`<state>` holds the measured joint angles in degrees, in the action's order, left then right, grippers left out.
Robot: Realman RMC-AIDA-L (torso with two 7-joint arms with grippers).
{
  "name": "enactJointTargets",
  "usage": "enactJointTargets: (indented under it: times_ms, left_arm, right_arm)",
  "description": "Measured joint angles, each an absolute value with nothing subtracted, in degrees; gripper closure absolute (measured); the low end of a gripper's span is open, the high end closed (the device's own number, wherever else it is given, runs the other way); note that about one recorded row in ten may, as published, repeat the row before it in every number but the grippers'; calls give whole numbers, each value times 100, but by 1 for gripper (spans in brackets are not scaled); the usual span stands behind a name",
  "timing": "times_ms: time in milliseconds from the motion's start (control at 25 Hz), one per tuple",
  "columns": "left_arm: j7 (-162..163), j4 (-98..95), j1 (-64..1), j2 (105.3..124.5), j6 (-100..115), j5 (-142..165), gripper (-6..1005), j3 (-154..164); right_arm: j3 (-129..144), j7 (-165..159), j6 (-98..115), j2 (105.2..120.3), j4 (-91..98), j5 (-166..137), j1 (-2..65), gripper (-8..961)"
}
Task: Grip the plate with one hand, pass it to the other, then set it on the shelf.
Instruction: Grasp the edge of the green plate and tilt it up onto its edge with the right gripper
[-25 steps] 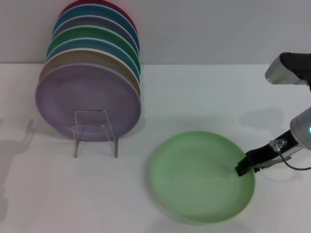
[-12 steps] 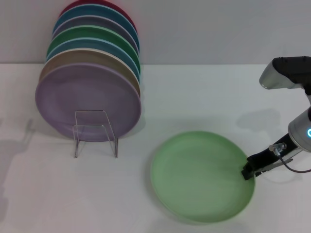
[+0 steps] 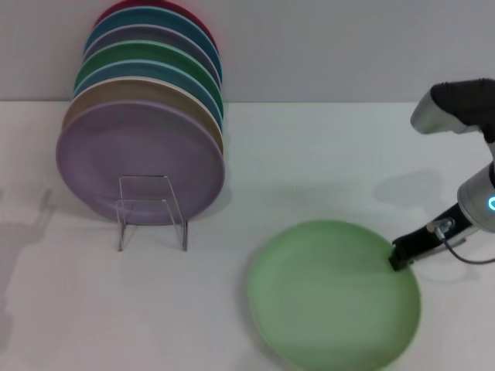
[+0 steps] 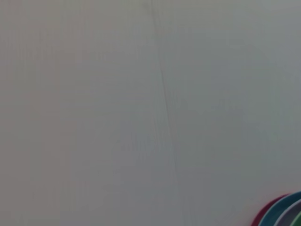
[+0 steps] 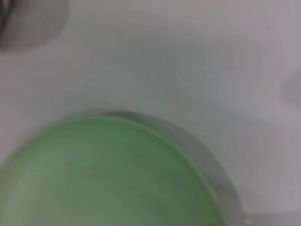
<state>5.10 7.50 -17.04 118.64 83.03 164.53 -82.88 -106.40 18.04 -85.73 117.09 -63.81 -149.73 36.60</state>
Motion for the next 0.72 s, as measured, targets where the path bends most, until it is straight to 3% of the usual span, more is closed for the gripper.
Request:
enactJointTargets:
  times_ms: [160, 720]
  left_arm:
    - [510, 789, -1693, 11864, 8344, 16453, 202, -8284]
    - [513, 2421, -1038, 11811, 8295, 16524, 202, -7940]
  right_arm:
    - [-10668, 2021, -8501, 11862, -7022, -14925, 3449, 918]
    - [-10620, 3327, -8265, 11898, -7914, -13610, 2790, 932]
